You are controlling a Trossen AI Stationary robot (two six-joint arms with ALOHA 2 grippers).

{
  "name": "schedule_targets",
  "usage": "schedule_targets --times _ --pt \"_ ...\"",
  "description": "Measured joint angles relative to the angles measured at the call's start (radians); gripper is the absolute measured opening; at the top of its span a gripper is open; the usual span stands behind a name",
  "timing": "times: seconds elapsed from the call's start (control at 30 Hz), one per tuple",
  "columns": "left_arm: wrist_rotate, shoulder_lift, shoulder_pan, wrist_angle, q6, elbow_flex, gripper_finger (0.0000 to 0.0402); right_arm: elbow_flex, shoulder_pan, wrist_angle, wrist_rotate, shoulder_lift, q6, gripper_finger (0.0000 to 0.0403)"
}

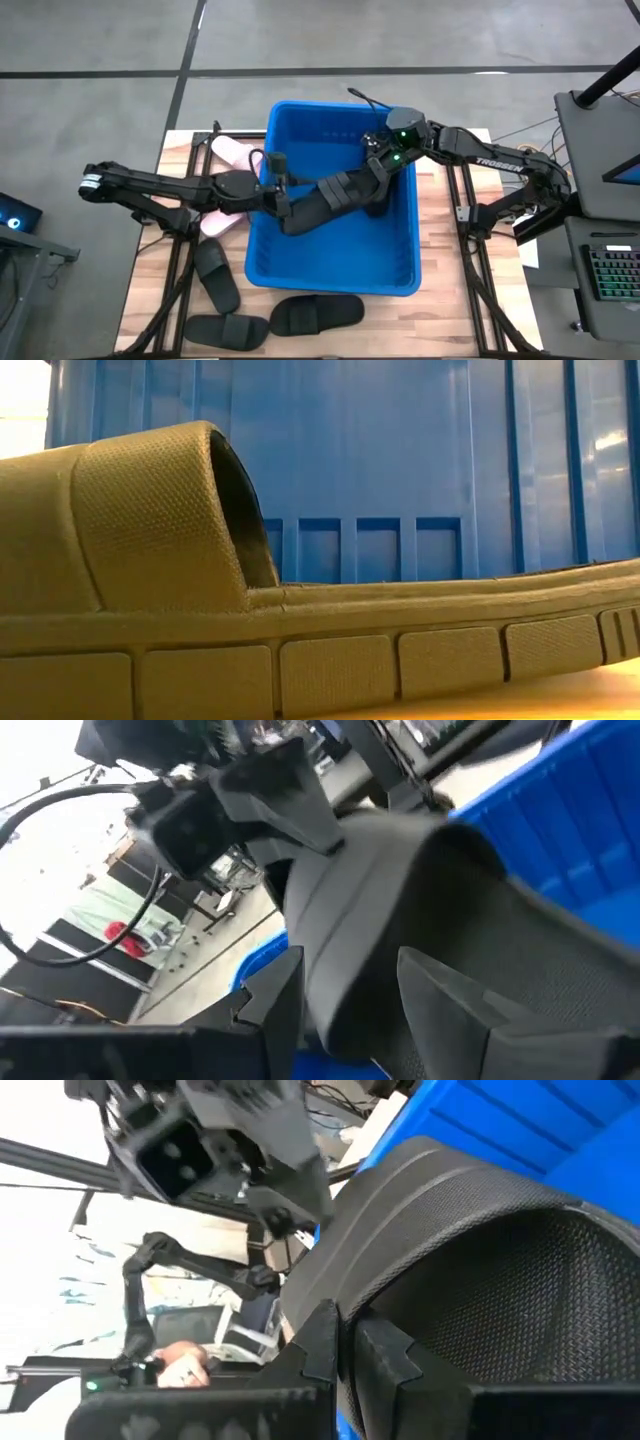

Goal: Pick and place slides into bin
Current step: Put the black slide into the blue bin

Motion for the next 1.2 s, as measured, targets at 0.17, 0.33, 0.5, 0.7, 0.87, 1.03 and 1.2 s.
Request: schedule_targets --times 0.17,0.33,0.5,0.7,0.87,1.03,1.2 --pt "-0.075 0.033 0.000 0.055 0.069 0.000 0.0148 0.000 0.000 0.011 -0.013 0.000 0.017 0.0012" --pt "-0.083 0.071 0.000 0.073 0.216 0.000 0.0148 0.000 0.000 0.008 -0.009 0.000 0.016 0.0012" --pt "-0.102 0.134 0.000 0.231 0.262 0.000 0.0148 0.000 0.000 0.007 -0.010 0.000 0.016 0.0012" --pt "-0.154 0.176 0.000 0.329 0.400 -0.001 0.0148 0.000 -0.001 0.006 -0.009 0.000 0.013 0.0012" --pt "-0.154 0.180 0.000 0.330 0.398 -0.001 0.0136 0.000 0.000 0.006 -0.008 0.000 0.005 0.0012" --pt "-0.155 0.175 0.001 0.328 0.399 -0.001 0.0093 0.000 0.000 0.011 -0.001 0.000 -0.021 0.0012" --pt "-0.155 0.175 0.000 0.327 0.396 0.001 0.0024 0.000 0.000 0.015 -0.001 -0.001 -0.044 0.0012"
